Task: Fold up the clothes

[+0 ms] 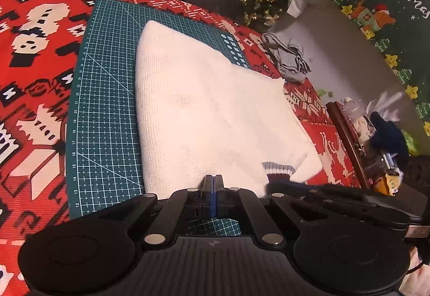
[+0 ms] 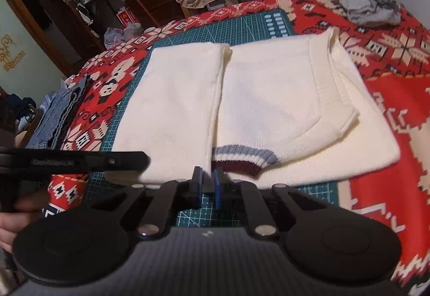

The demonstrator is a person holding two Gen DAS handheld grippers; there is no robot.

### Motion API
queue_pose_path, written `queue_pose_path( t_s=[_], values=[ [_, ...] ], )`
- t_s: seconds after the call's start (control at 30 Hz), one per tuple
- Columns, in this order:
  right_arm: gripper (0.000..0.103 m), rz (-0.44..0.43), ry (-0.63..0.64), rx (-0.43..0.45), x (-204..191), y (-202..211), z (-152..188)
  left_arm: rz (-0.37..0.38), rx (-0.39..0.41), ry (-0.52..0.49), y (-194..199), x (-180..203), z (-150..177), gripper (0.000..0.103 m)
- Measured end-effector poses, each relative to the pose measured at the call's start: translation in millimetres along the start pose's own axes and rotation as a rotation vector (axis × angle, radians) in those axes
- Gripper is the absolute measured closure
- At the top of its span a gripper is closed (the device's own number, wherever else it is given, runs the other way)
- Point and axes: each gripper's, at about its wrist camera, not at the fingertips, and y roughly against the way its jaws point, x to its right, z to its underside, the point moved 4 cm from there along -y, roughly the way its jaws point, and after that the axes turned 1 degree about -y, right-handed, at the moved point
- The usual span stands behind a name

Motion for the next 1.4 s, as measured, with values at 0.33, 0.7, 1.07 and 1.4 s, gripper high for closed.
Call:
queue_pose_path(
  t_s=[0.33, 0.7, 1.07, 1.4],
  values=[
    [0.096, 0.04, 0.126, 0.069, -31, -18, -20, -0.011, 0.001, 0.0, 2, 1, 2, 0.102],
    [0.103, 0.013, 0.143, 0.086, -45, -35, -40, 0.002, 0.068, 0.006, 22, 5, -13, 0.103],
    [0.101, -0.024, 0.113, 0.118, -57, -39, -82, -0.046, 0.098, 0.044, 3, -23, -82, 0.103],
    [0.103, -0.019, 0.064, 0.065, -37, -82, -102, -0.054, 0.073, 0.022, -13, -31, -82, 0.103]
  ],
)
